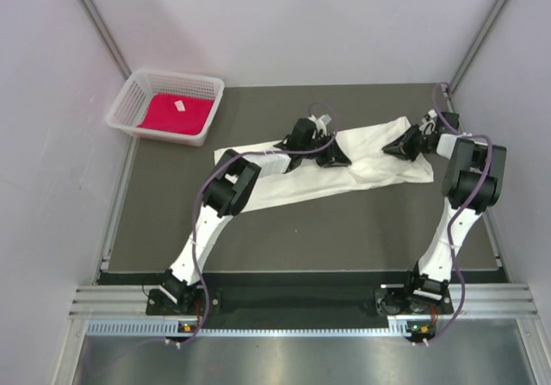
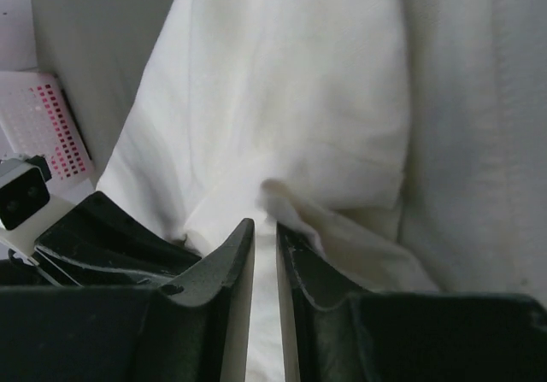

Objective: Fold and stack the t-shirts
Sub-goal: Fold the tshirt

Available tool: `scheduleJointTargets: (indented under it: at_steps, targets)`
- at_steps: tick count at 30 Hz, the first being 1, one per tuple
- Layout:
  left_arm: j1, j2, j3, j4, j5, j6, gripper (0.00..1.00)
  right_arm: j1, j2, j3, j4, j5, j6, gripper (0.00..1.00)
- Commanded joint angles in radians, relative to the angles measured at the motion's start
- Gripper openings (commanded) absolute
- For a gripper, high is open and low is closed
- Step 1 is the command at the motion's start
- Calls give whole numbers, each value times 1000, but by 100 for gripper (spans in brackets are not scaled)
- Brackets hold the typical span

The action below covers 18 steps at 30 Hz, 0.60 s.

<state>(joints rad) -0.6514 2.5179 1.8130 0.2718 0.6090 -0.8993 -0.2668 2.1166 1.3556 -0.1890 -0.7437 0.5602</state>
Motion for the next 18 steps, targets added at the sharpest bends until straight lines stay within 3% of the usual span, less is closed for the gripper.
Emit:
scheduleJointTargets:
  at_steps: [1,10,18]
  targets:
    - [29,24,43,-23,-2,43,27,-23,66,65,56,-29,-16,18]
    - [29,-82,58,-216,-22,187,30,-54,80,188,-110,64,-59,29]
    - [1,-214,-7,-172,-9,151,32,-49,-107,169,-199,107,-80,38]
